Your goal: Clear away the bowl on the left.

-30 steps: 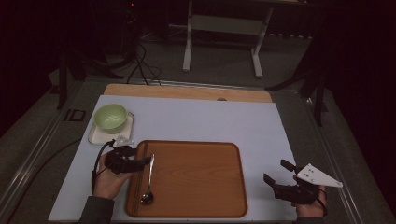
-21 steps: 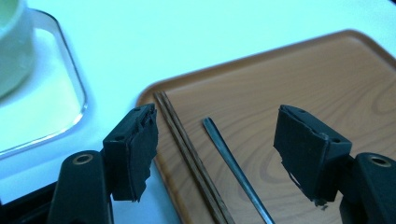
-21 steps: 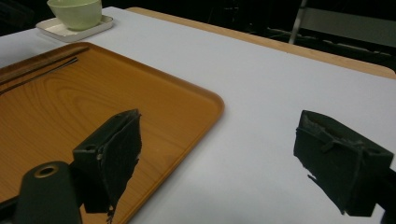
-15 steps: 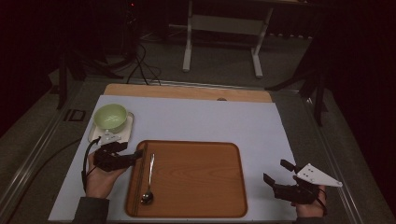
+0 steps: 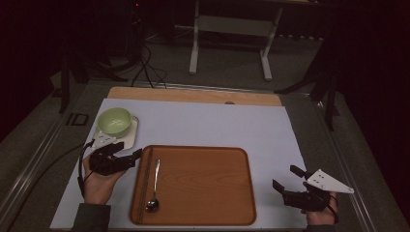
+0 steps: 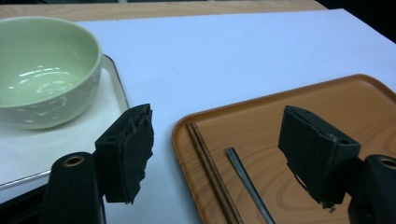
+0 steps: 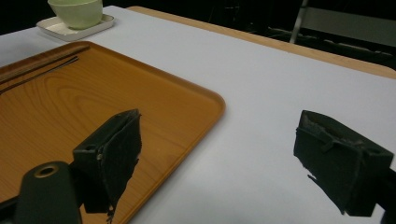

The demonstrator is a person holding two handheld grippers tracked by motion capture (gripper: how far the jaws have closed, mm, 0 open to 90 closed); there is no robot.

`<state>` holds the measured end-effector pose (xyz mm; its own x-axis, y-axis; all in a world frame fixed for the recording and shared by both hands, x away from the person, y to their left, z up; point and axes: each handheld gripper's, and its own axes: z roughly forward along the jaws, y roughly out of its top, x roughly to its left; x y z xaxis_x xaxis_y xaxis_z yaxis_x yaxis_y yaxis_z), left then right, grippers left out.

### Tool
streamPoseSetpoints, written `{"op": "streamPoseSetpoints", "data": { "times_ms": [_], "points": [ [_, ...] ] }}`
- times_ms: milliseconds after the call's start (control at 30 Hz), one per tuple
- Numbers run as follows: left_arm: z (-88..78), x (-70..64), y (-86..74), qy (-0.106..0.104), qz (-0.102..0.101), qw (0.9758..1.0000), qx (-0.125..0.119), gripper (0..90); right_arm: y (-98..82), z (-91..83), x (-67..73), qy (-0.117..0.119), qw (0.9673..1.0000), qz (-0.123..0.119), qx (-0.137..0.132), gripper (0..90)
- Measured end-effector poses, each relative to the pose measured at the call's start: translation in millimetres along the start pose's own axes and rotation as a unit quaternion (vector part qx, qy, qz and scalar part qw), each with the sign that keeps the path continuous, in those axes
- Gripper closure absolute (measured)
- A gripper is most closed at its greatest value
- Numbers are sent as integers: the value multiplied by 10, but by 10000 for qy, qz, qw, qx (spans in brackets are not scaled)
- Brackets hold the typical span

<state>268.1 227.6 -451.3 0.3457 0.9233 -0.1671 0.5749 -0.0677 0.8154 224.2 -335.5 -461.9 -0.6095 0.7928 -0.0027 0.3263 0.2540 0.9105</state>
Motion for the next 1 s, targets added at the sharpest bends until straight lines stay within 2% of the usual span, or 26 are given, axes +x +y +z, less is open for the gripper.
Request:
{"op": "streamPoseSetpoints", "data": {
  "times_ms": [433, 700, 1000],
  "points": [
    [-39, 50, 83, 262, -77, 9996, -116, 207, -10, 14, -10, -29, 10000, 55, -1, 146],
    [-63, 89, 146, 385, -33, 9991, -166, 182, -14, -6, -17, -73, 9999, 92, -31, 146],
    [-106, 190, 241, 497, -108, 9983, -278, 179, -15, 2, -10, -60, 10000, 71, -19, 146]
  ]
}}
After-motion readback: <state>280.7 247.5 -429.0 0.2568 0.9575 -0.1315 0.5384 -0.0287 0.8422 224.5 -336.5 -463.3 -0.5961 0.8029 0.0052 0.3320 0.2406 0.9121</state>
